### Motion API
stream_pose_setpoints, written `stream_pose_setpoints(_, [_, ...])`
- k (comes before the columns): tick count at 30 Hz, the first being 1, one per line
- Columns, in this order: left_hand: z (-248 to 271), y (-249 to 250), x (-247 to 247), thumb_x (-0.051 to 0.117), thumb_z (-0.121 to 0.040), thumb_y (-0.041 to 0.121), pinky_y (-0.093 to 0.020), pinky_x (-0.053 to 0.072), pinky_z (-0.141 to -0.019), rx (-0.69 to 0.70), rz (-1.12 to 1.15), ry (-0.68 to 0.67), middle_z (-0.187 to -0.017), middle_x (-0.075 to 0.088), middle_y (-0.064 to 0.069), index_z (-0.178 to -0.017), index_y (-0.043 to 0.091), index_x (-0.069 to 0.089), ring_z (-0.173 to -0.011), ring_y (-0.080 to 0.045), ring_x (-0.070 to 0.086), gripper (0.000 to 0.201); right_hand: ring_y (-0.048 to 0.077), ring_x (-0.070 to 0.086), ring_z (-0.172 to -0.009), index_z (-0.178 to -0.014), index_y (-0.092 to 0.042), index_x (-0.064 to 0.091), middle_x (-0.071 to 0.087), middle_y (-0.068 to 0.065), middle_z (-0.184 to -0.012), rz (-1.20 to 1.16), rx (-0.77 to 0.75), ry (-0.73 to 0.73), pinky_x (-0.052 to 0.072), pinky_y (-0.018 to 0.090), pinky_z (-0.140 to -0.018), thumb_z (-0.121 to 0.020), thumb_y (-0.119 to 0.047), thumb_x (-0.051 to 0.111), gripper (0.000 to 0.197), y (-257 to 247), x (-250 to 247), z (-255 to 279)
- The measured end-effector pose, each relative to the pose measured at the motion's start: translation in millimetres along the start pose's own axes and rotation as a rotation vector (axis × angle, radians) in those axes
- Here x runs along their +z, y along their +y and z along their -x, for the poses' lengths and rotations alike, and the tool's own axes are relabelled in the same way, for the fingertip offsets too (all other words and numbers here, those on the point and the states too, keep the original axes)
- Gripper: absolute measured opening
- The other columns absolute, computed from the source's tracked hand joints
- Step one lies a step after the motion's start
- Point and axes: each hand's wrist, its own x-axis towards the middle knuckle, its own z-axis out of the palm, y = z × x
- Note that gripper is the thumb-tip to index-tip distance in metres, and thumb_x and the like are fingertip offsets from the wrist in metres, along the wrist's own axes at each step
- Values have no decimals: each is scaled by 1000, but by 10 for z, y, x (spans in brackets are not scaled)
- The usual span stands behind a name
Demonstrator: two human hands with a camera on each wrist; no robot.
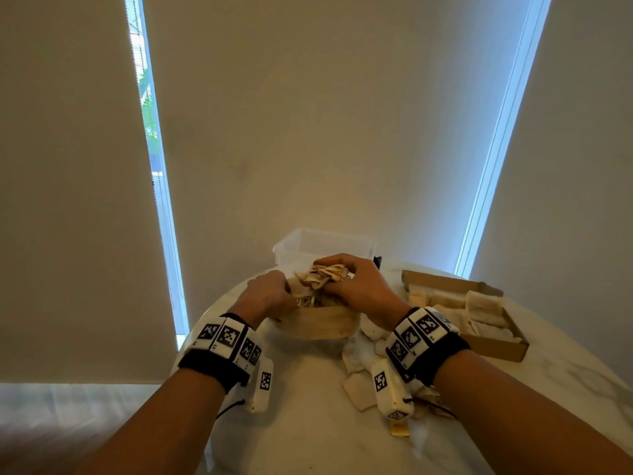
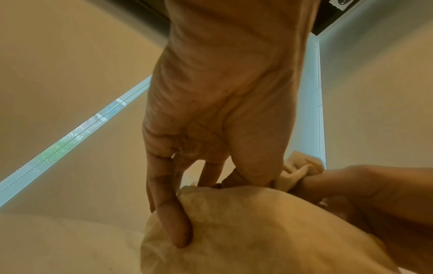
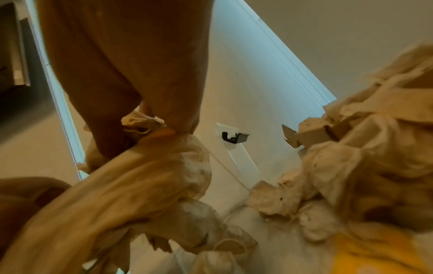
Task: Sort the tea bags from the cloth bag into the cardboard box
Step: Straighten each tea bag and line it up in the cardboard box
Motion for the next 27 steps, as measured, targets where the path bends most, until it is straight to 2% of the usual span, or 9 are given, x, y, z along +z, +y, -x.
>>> stream_pose_setpoints(4, [-13,-8,68,67,-90,27,-49,56,-100,-45,-112,10,-120,69,-15,-105,11,63,-116,-37,62,22,22,79,-96,-120,-17,78,81,3,-109,-136,65,23,66,37,-84,-86,3,83,40,-89,-204,106])
stream_pose_setpoints(7, [-22,-22,80,63,-90,29,-47,57,-98,-55,-153,-5,-116,69,-14,-99,14,57,-117,-38,61,18,23,80,-96,-121,-15,76,80,7,-110,-86,57,27,66,37,-85,-86,6,81,41,-220,-445,194])
stream_pose_setpoints(9, [-19,-21,80,60,-82,43,-46,53,-102,-62,-169,-15,-109,69,-9,-97,17,62,-118,-38,60,30,21,79,-97,-120,-18,78,80,3,-109,-7,41,7,66,36,-85,-85,2,83,40,-307,-645,259])
stream_pose_setpoints(11, [-20,0,59,55,-76,51,-48,45,-107,-38,-230,26,-117,67,-7,-106,21,71,-125,-37,52,45,15,76,-102,-116,-30,80,78,-6,-111,173,33,-19,64,36,-88,-84,-9,88,38,-367,-849,317])
stream_pose_setpoints(14, [-11,94,36,63,-88,48,-52,44,-108,-43,-264,117,-133,55,-7,-118,29,73,-132,-38,39,37,3,68,-104,-114,-43,77,73,-20,-111,521,72,-96,58,28,-89,-84,-21,87,39,-366,-1006,464])
stream_pose_setpoints(17, [-59,138,79,66,-81,70,-52,42,-106,-39,-253,72,-135,56,-3,-92,46,69,-133,-38,43,26,8,61,-114,-121,-40,73,66,-16,-122,789,126,-233,48,25,-92,-90,-16,79,40,-206,-924,686])
stream_pose_setpoints(19, [-83,130,135,73,-75,71,-48,47,-103,-35,-221,15,-128,66,1,-81,46,70,-124,-32,55,26,15,57,-124,-133,-39,67,61,-8,-132,953,175,-417,44,26,-94,-93,-11,72,49,-61,-842,822])
stream_pose_setpoints(22, [-30,142,201,88,-74,46,-45,55,-100,-61,-141,-80,-123,68,2,-107,43,75,-118,-29,60,35,24,53,-136,-154,-43,48,53,-2,-147,1061,267,-664,49,35,-104,-95,-15,69,69,-81,-796,920])
stream_pose_setpoints(27, [-37,85,217,85,-82,44,-52,51,-108,-31,-246,-124,-151,42,-12,-154,44,41,-135,-40,48,84,22,50,-141,-159,-54,33,42,-7,-164,1106,265,-721,45,43,-114,-97,-47,70,73,-597,-920,805])
